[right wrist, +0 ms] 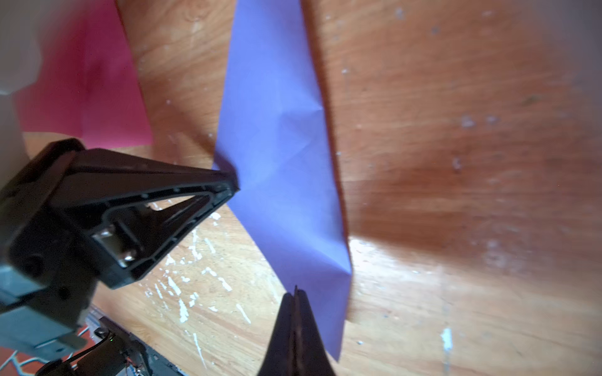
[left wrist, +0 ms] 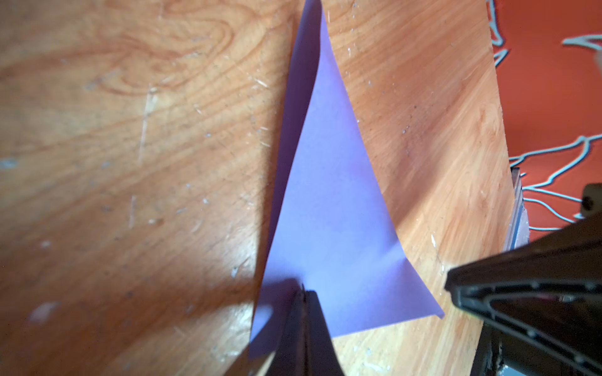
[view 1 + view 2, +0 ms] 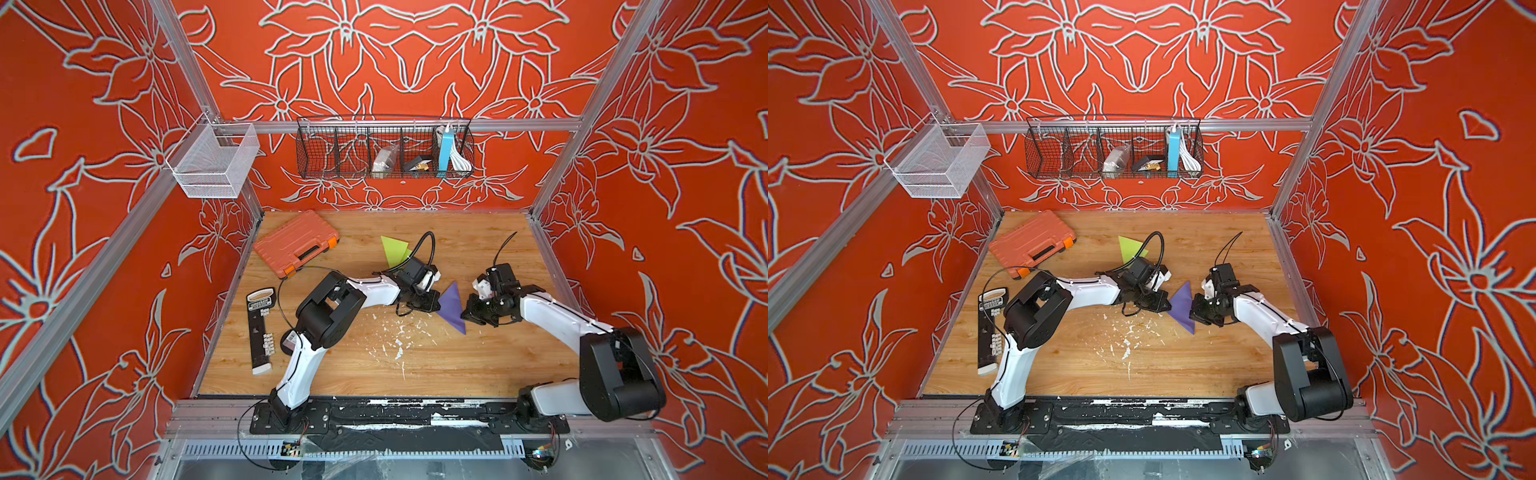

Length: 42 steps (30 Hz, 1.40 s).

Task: Fold the square paper diagonally
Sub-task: Fold the paper at the center of the board.

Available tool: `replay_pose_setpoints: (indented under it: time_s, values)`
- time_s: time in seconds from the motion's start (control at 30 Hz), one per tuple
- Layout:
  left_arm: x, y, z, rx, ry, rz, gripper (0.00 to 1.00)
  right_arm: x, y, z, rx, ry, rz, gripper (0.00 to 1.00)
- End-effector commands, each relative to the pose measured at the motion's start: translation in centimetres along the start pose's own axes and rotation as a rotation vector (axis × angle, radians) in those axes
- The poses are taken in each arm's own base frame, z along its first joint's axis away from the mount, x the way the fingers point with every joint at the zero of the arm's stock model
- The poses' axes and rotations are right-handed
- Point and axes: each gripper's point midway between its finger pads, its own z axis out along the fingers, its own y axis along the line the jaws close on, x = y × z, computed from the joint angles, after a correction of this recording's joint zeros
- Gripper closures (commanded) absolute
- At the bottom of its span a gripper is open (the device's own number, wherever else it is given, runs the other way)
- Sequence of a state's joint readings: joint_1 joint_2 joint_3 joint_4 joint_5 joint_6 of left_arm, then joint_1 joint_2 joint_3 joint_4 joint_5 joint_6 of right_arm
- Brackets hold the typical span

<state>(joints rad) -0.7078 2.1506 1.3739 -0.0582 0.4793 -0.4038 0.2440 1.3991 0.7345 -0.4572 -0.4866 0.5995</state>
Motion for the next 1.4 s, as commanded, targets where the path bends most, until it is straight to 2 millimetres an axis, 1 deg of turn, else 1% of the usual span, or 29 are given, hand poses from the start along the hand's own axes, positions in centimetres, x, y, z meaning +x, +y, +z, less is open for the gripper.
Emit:
replay_pose_setpoints:
  time_s: [0.0, 0.13, 0.27, 0.43, 0.6, 0.8, 0.9, 1.1, 1.37]
  values:
    - [4.5, 4.4, 1.6, -0.138, 0.134, -0.067, 1.0, 0.5, 0.7, 0.9, -0.027, 0.038, 0.029, 1.0]
    - [4.6, 4.4, 1.6, -0.139, 0.135, -0.066, 1.0, 1.0, 0.0, 2.0, 0.005, 0.077, 0.029, 1.0]
    - [4.5, 4.4, 1.6, -0.143, 0.136, -0.063, 1.0, 1.6, -1.5, 2.3, 0.074, 0.102, 0.026, 1.0]
    - [4.5, 4.5, 1.5, -0.146, 0.135, -0.064, 1.0, 2.3, -3.5, 2.2, 0.172, 0.12, 0.012, 1.0]
    - [4.6, 4.5, 1.5, -0.148, 0.137, -0.061, 1.0, 3.2, -4.8, 2.5, 0.217, 0.155, 0.004, 1.0]
    - [4.5, 4.6, 1.5, -0.156, 0.135, -0.057, 1.0, 3.4, -6.4, 1.7, 0.291, 0.156, -0.01, 1.0]
    - [4.5, 4.6, 1.6, -0.155, 0.136, -0.056, 1.0, 3.7, -6.8, 1.5, 0.302, 0.163, -0.01, 1.0]
    - [4.5, 4.6, 1.5, -0.159, 0.135, -0.054, 1.0, 3.9, -6.8, 1.5, 0.301, 0.173, -0.015, 1.0]
    - [4.5, 4.6, 1.4, -0.158, 0.135, -0.055, 1.0, 4.3, -7.4, 0.9, 0.336, 0.171, -0.019, 1.0]
